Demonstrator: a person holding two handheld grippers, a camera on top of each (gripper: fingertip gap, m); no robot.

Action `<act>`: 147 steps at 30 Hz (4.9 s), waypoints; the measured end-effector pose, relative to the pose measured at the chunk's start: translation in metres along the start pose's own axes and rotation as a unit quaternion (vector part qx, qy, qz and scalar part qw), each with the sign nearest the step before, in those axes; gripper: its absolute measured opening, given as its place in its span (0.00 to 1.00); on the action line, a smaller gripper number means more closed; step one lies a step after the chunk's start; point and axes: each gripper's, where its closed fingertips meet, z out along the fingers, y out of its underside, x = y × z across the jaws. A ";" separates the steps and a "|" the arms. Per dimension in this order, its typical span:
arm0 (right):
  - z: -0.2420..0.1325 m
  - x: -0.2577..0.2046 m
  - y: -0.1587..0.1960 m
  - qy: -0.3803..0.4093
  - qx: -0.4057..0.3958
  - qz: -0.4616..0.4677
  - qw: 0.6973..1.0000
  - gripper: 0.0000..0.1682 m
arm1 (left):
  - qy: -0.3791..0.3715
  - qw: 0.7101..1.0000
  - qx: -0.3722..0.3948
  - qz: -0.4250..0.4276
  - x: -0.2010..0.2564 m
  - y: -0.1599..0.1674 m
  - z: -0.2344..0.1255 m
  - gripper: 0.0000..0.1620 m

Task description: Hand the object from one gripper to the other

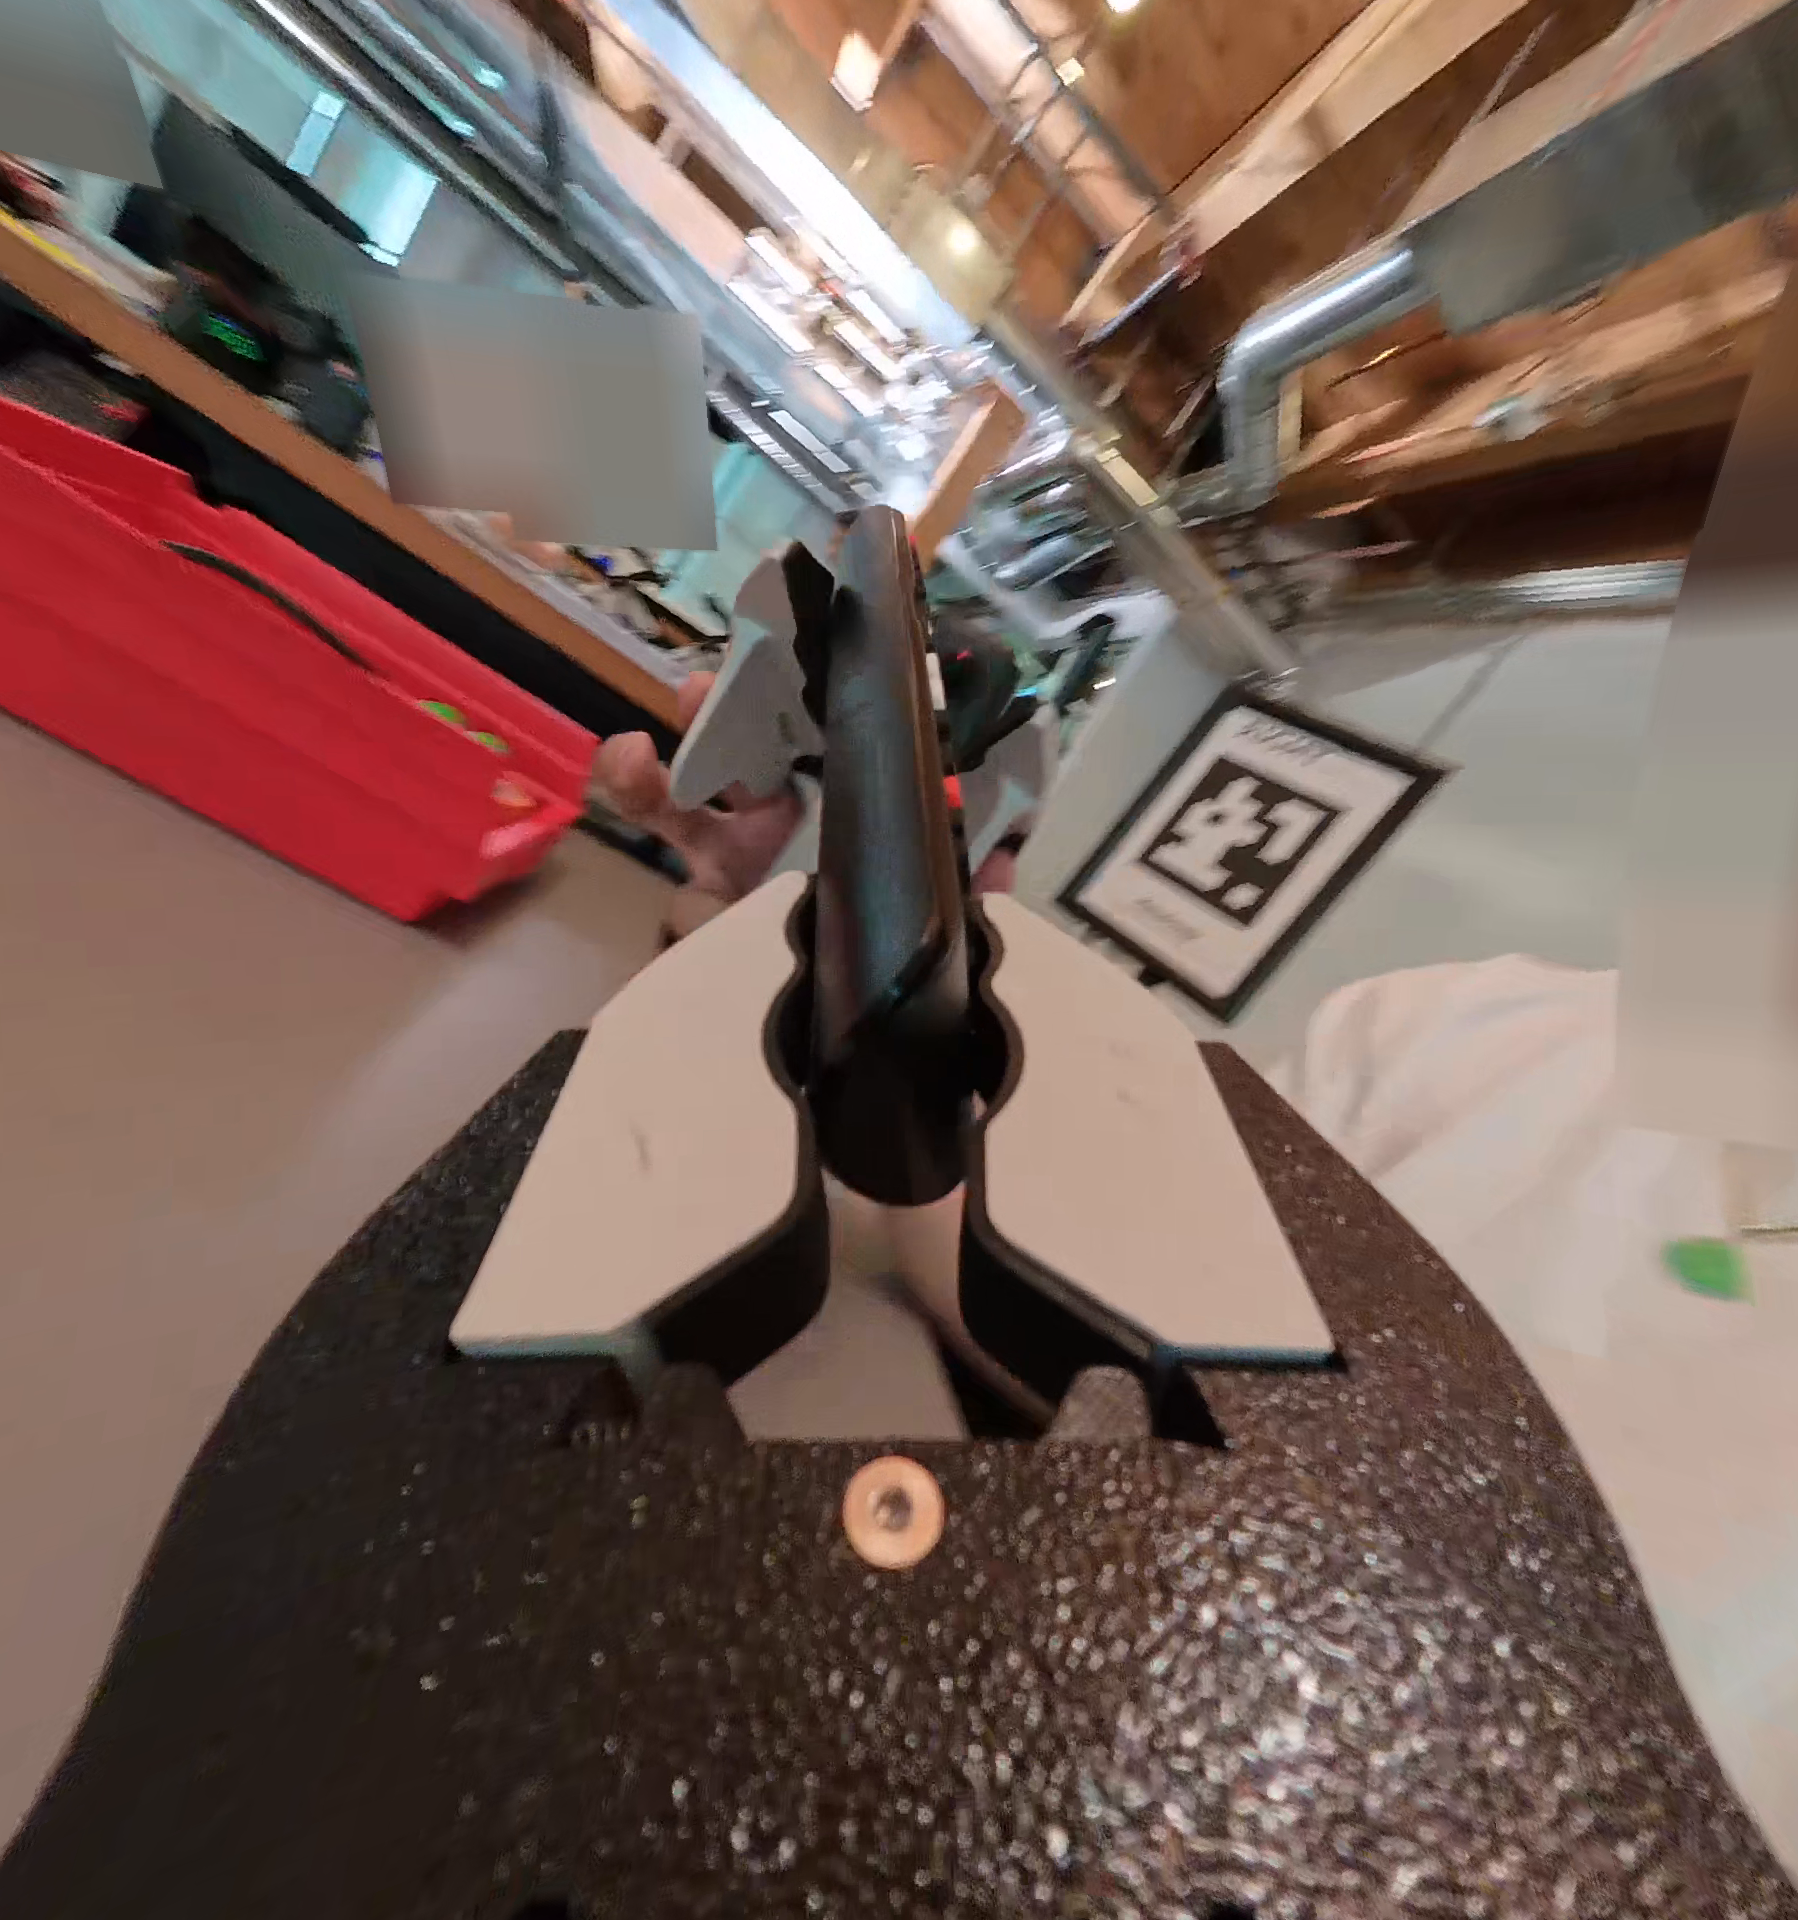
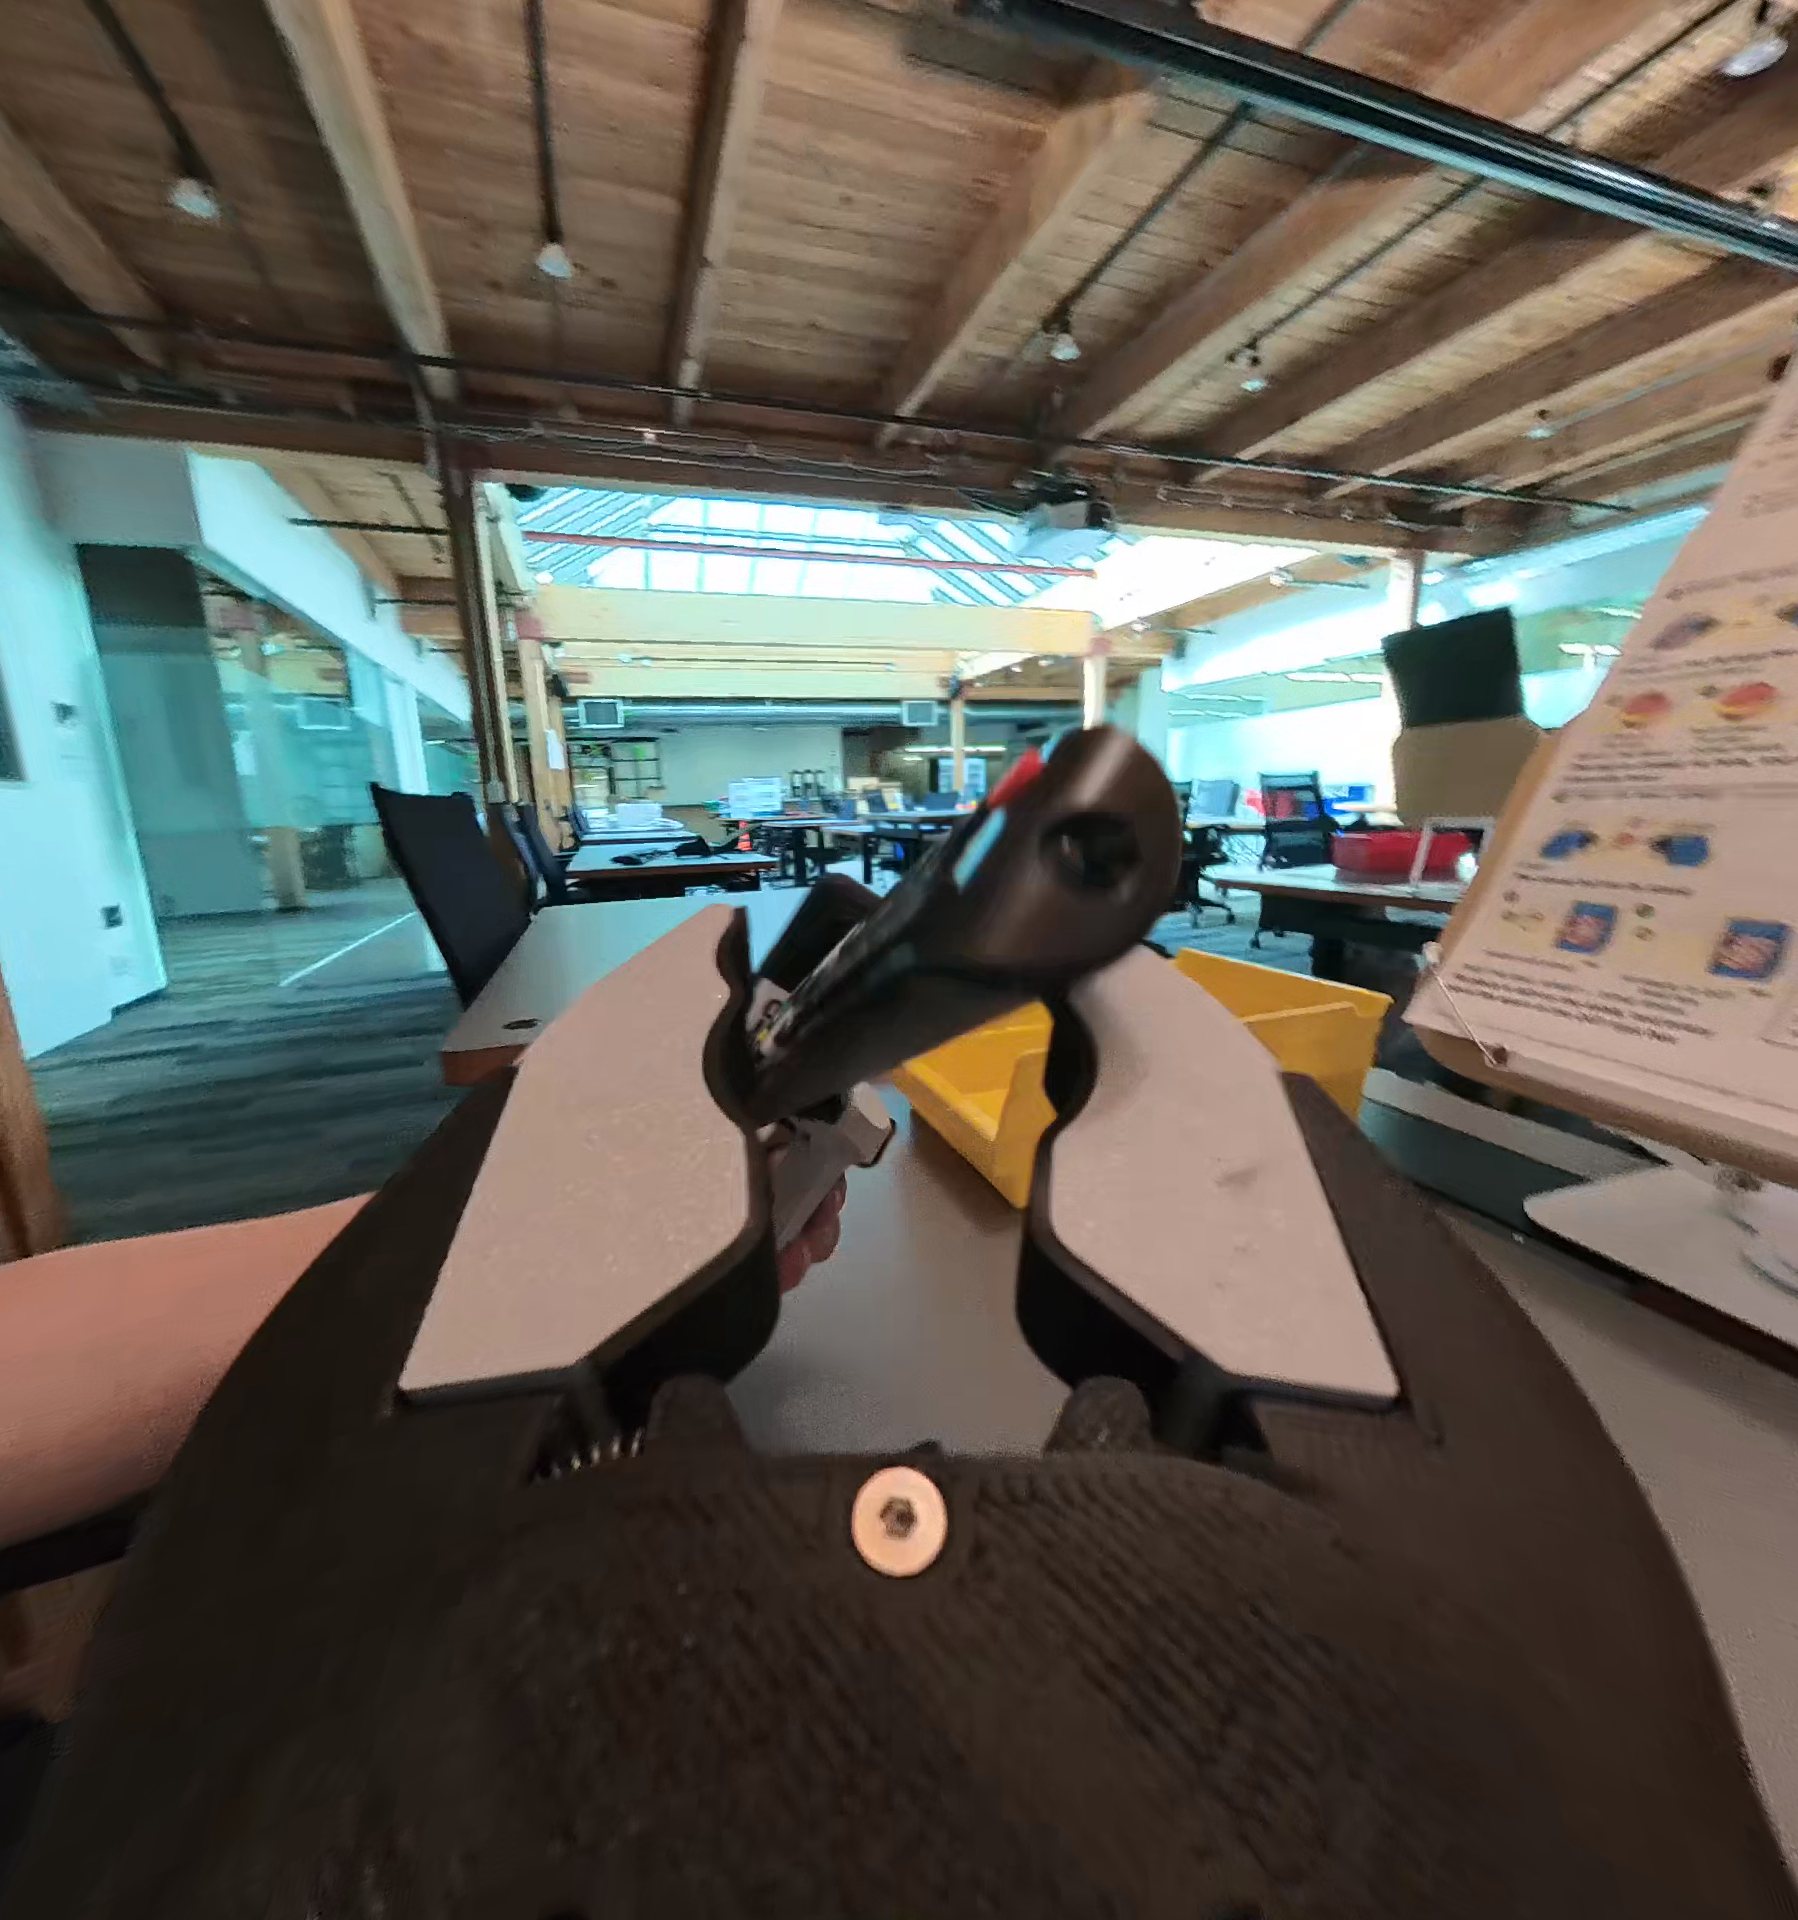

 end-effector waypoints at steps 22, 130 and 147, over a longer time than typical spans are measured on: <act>-0.018 -0.030 0.020 -0.115 -0.094 -0.014 0.989 0.14 | -0.065 0.974 -0.069 0.207 0.016 -0.002 -0.034 0.17; -0.004 -0.010 0.079 -0.134 -0.425 -0.096 0.890 0.41 | -0.254 0.908 -0.219 0.251 -0.005 0.006 -0.051 0.18; 0.023 -0.031 0.100 -0.253 -0.468 -0.130 0.837 0.15 | -0.323 0.866 -0.141 0.356 0.014 -0.032 -0.030 0.22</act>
